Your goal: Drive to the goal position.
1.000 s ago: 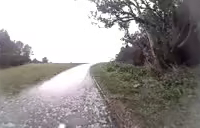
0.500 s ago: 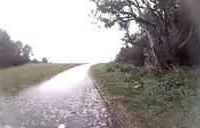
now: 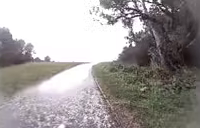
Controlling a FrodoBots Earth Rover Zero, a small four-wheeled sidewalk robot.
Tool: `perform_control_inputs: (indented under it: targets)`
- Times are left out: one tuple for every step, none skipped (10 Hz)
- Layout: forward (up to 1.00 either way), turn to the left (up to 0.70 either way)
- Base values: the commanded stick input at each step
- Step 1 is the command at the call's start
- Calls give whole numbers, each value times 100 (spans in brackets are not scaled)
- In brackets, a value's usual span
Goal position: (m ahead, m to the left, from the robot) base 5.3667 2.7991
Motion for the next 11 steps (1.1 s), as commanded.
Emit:
perform_control_inputs:
  targets:
    - [85,27]
    - [85,27]
    - [85,27]
    - [85,27]
    - [85,27]
    - [85,27]
    - [85,27]
    - [61,32]
    - [4,44]
    - [0,45]
    - [0,45]
